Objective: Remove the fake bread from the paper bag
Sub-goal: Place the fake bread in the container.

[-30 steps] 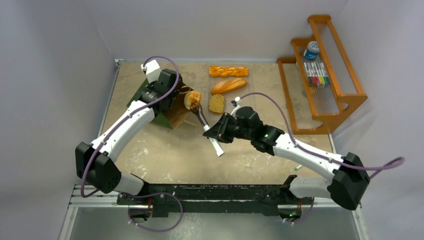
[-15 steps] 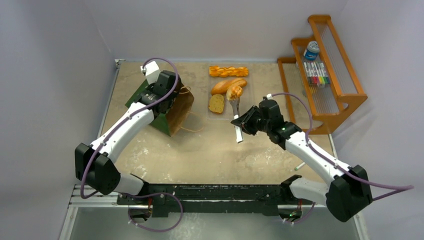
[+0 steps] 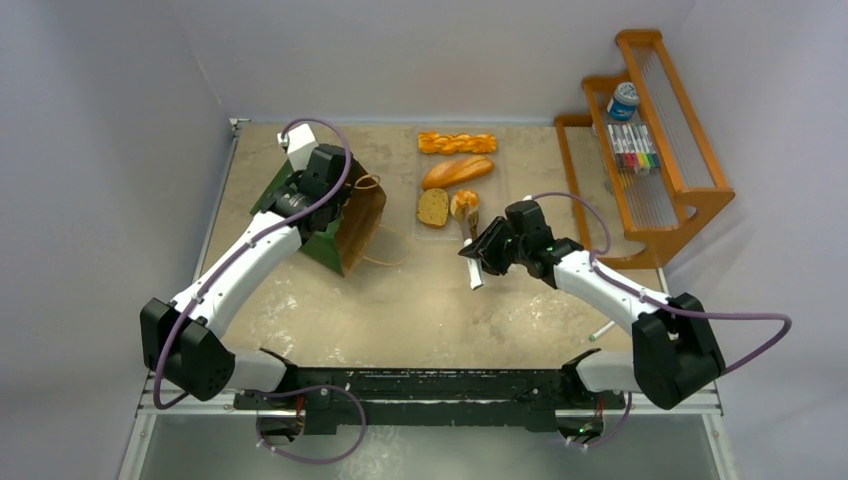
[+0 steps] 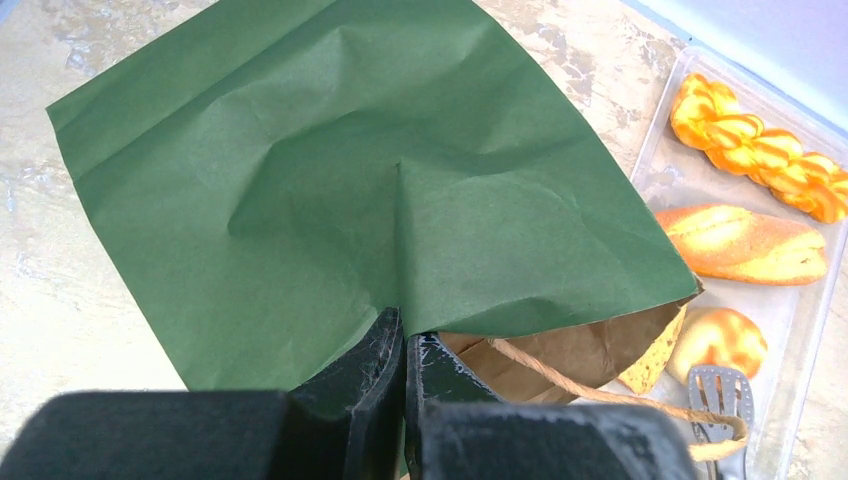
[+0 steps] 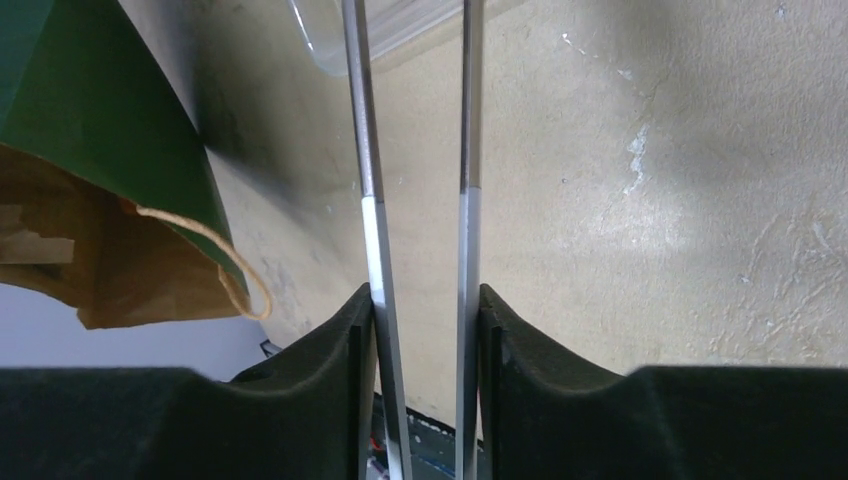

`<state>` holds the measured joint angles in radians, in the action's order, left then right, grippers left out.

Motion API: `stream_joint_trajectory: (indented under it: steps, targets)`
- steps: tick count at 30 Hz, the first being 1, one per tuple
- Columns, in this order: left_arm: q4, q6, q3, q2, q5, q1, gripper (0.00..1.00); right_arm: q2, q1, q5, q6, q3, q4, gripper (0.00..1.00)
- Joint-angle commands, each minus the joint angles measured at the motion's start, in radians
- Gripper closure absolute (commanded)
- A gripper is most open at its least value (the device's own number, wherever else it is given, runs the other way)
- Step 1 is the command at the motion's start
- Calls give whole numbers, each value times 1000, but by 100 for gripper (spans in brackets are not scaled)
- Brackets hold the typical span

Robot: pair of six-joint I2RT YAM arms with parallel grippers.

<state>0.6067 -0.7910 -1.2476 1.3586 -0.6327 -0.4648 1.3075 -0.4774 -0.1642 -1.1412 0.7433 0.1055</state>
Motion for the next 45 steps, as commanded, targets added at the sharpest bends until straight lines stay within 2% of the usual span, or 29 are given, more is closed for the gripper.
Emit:
stream_joint_trajectory:
  steps: [1, 8, 29, 35, 40, 45]
  targets:
    - [-55, 24, -3, -38, 3, 9, 100, 3, 5, -17, 19, 43, -72, 60]
    - [-64, 26, -5, -35, 14, 12, 100, -22, 8, 0, 31, 53, -42, 57]
    - [-48, 49, -50, -7, 20, 27, 100, -261, 8, 50, 83, 25, 111, 59]
    - [-38, 111, -45, -15, 102, 56, 100, -347, 8, 39, 128, 60, 114, 59]
    - [-20, 154, -59, -12, 158, 64, 100, -344, -14, -22, 169, 105, 89, 60]
    - [6, 168, -76, -10, 184, 63, 100, -303, -91, -37, 184, 166, 65, 59]
